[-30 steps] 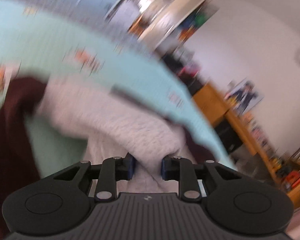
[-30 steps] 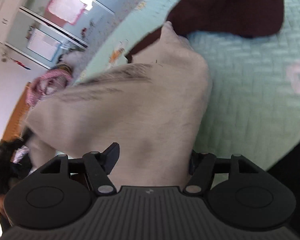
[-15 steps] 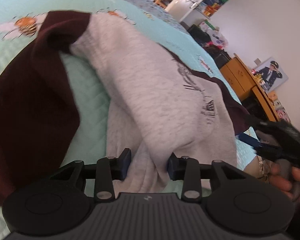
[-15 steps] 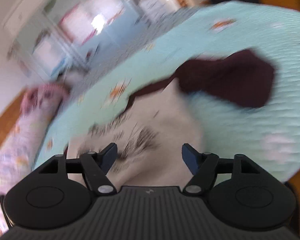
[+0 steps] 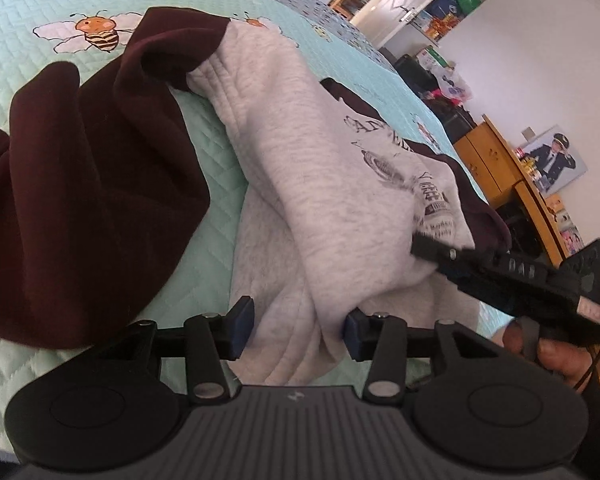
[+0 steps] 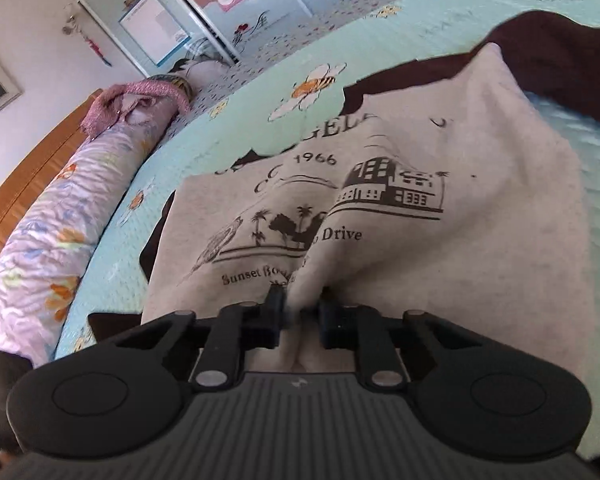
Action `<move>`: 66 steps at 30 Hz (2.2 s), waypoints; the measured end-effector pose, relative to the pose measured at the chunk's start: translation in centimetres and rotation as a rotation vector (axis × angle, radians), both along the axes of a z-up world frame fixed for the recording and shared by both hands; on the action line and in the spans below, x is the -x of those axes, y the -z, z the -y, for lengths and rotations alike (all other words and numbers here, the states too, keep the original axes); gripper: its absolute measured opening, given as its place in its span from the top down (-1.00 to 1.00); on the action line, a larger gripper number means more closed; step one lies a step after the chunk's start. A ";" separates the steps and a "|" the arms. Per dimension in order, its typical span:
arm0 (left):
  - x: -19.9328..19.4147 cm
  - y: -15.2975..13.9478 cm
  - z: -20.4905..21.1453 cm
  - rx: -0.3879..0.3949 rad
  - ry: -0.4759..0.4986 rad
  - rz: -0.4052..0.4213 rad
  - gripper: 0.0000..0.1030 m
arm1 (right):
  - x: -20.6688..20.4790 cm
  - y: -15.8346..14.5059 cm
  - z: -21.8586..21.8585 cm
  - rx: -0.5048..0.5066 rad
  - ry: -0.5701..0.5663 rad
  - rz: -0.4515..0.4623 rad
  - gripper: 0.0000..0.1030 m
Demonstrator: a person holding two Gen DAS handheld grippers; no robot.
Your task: Fold clothes
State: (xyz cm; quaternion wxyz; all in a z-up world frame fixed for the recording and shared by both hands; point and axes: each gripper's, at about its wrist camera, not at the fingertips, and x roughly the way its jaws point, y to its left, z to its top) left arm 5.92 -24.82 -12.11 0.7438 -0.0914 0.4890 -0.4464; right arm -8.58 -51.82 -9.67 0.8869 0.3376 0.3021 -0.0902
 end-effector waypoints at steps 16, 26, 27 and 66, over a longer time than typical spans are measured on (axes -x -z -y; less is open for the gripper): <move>0.8 -2.0 -4.9 0.040 -0.083 0.023 0.08 | 0.3 -5.4 3.9 0.120 0.141 0.153 -0.51; 2.0 -10.9 1.3 0.197 0.036 0.346 -0.10 | -4.7 2.2 -5.2 0.344 -0.267 -0.162 -0.52; 1.7 -10.5 3.0 0.194 0.064 0.345 -0.10 | -3.7 1.9 -6.1 0.375 -0.309 -0.161 -0.52; -8.4 1.3 13.2 -0.311 0.072 0.405 -0.15 | -13.0 3.2 3.7 0.663 -0.282 -0.225 -0.79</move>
